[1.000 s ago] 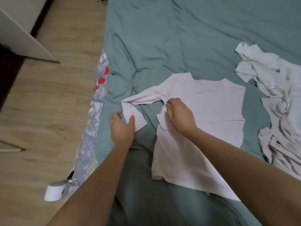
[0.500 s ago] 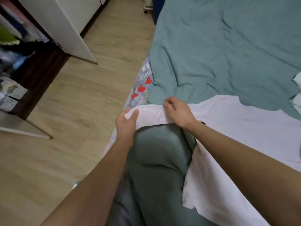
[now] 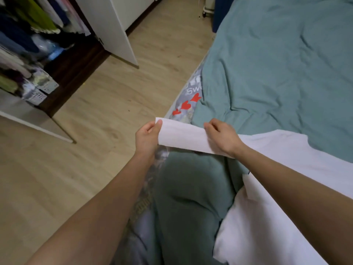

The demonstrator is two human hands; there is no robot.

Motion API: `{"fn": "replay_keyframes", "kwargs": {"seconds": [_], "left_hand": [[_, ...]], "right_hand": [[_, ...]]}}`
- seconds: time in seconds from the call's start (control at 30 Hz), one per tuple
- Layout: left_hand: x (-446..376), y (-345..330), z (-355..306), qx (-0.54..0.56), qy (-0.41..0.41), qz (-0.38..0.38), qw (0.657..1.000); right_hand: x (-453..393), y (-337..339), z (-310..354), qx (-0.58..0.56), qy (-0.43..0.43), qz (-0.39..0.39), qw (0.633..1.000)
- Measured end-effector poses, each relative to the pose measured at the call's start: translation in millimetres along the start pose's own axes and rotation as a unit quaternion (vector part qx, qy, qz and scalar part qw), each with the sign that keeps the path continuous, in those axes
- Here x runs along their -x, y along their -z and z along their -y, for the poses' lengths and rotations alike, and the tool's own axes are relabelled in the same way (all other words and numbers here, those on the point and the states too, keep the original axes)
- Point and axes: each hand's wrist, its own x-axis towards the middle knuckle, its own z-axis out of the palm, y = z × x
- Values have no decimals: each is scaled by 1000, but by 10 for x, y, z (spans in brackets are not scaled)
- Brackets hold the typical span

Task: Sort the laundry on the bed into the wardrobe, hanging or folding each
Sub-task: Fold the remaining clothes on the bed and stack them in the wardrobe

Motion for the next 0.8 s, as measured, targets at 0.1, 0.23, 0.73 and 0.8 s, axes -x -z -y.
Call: {"fn": "replay_keyframes", "kwargs": {"seconds": [0.1,0.23,0.73,0.8], "left_hand": [[-81,-37,11,-14,-9,-3,1000],[-248,-88,132,-90,-50,-7,995],[-515,-640,231,-492,-329,192,783],[-362,-995,245,-478,-358,302,743]], "right_hand": [[-96,-25,-65,44,-11,57,997],[-223,-124,-86,79,-13,89,993],[-198,259,-531,122,-72,-142,980],[-76,532,-775,154,-103,-121,975]]}}
